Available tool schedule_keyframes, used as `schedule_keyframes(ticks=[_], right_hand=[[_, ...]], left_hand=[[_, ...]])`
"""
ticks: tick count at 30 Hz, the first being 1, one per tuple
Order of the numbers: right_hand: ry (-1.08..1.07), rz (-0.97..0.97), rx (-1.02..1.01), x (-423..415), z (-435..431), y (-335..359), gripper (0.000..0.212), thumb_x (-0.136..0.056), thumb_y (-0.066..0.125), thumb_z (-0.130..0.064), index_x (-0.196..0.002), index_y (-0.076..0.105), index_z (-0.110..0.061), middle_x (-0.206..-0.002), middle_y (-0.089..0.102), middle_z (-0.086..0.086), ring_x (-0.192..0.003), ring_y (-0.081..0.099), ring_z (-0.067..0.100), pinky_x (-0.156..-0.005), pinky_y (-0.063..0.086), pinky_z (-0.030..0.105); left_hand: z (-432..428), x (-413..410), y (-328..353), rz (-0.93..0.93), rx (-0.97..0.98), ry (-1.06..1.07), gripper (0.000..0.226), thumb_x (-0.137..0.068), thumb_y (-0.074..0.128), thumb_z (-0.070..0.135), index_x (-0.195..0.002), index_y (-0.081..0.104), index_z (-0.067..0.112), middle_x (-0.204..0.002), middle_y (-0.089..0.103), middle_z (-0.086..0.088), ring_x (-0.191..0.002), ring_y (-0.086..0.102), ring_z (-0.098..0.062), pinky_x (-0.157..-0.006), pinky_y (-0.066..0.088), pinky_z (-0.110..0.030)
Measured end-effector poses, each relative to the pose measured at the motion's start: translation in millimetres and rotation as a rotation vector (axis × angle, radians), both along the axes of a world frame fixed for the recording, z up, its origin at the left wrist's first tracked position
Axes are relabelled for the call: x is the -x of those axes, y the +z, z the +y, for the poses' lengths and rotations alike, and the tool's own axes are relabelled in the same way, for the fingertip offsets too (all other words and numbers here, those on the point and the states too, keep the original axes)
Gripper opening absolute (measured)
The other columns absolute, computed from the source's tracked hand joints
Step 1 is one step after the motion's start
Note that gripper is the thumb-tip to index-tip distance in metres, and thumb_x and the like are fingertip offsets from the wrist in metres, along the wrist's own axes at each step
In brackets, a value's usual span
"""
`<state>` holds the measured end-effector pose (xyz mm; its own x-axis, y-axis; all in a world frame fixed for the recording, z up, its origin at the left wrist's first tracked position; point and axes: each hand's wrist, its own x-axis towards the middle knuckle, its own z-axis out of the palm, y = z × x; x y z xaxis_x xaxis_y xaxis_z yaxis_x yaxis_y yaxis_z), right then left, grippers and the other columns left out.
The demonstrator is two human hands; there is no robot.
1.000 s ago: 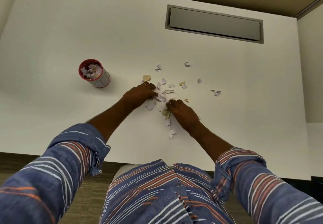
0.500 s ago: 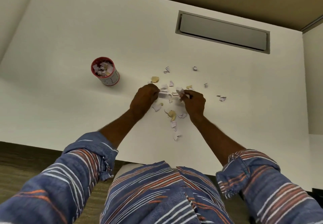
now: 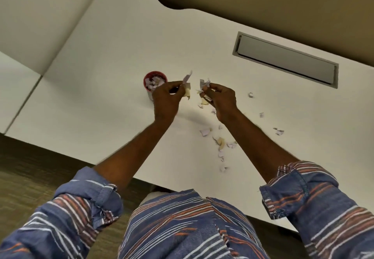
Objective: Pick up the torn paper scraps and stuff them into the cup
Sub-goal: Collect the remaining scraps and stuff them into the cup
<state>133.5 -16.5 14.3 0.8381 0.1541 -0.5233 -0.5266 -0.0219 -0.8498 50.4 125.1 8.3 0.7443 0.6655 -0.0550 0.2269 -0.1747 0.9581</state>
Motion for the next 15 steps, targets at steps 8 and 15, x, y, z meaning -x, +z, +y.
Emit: schedule_keyframes(ticks=[8,15], right_hand=[[0.34,-0.348,0.301,8.7,110.3,17.7,0.022,-0.083,0.078,-0.014,-0.102,0.077,-0.005,-0.098,0.077,0.013,-0.092,0.074,0.027,-0.088,0.06,0.038],[0.753,-0.661,0.716,9.8,161.9,10.7,0.022,-0.076,0.079,-0.018,-0.097,0.08,-0.011,-0.094,0.078,0.008,-0.089,0.073,0.019,-0.07,0.05,0.021]], left_hand=[[93.9,26.2,10.2,0.037,-0.019,0.153,0.022,-0.083,0.073,0.018,-0.102,0.078,0.008,-0.093,0.078,-0.005,-0.081,0.073,-0.008,-0.073,0.055,-0.009],[128.0,36.3,-1.0,0.079,-0.034,0.11,0.023,-0.082,0.075,0.024,-0.099,0.079,0.01,-0.091,0.078,-0.001,-0.081,0.074,-0.006,-0.069,0.052,-0.006]])
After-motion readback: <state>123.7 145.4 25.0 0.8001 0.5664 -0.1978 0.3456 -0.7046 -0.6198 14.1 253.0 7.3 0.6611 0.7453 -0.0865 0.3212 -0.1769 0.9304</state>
